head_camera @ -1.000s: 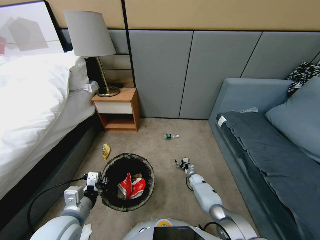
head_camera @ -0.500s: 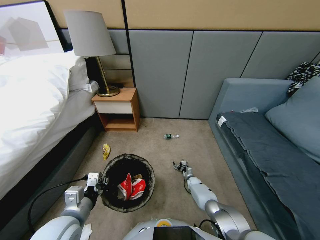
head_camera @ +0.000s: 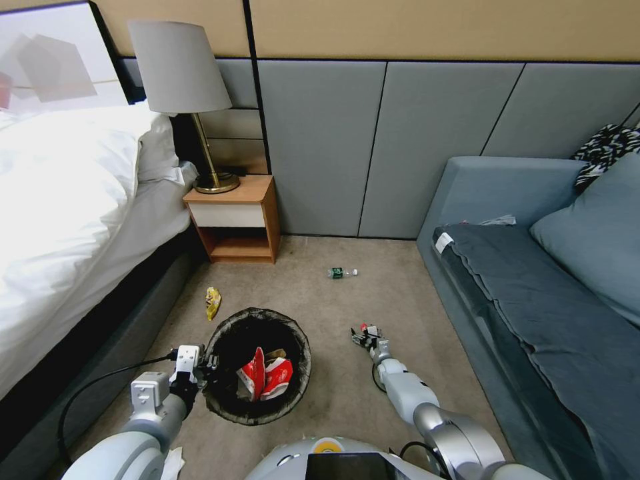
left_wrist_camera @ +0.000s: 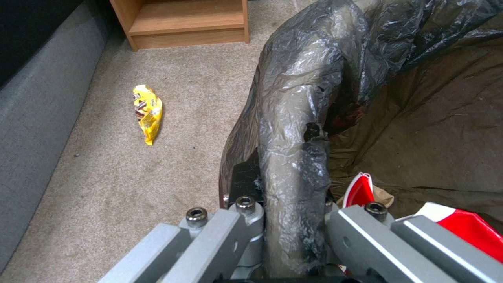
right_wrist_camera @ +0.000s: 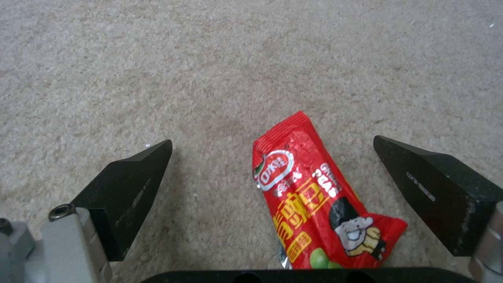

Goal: Pick up the trash bin, then pick up the garbage from the floor and place it into the trash bin.

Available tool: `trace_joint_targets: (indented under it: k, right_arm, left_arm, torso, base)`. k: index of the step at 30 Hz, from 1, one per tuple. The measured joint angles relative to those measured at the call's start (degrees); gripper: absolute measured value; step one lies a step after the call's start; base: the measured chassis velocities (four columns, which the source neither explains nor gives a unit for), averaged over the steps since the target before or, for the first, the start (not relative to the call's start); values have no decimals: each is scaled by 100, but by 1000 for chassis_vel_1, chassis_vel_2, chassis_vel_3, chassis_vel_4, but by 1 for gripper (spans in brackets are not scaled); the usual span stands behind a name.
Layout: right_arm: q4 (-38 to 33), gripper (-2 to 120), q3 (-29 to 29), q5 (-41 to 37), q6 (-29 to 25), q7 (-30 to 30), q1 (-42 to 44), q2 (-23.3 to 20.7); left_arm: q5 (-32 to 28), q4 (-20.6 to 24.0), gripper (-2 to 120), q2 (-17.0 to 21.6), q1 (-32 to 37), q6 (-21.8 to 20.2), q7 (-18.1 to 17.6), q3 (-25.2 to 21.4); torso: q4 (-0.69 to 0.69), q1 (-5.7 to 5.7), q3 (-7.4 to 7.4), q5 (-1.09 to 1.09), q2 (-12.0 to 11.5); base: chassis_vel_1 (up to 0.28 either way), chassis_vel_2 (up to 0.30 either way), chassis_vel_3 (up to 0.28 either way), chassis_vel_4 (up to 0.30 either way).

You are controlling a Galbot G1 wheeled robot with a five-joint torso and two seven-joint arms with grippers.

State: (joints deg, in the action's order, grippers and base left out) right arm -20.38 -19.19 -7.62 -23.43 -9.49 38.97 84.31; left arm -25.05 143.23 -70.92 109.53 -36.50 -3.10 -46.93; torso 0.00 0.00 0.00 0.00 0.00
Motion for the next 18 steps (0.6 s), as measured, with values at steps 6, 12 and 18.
trace_joint_targets:
  k: [6,12,18]
  right_arm:
    - [-36,100,1,4,-1,3,26,-21]
    - [-100,100,3,8,-3,4,56,-48]
    - [-509,80,-7,5,54,19,288,-108]
  left_arm:
    - [0,0,2,8,-6,-6,11,10]
    - [-11,0,2,24,-8,-13,13,9]
    - [-25,0,2,20,-27,-37,23,24]
  torso:
    - [0,0,0,0,0]
    - [0,0,0,0,0]
    - [0,0,0,0,0]
  base:
    - [0,0,0,0]
    - [0,0,0,0]
    - [0,0,0,0]
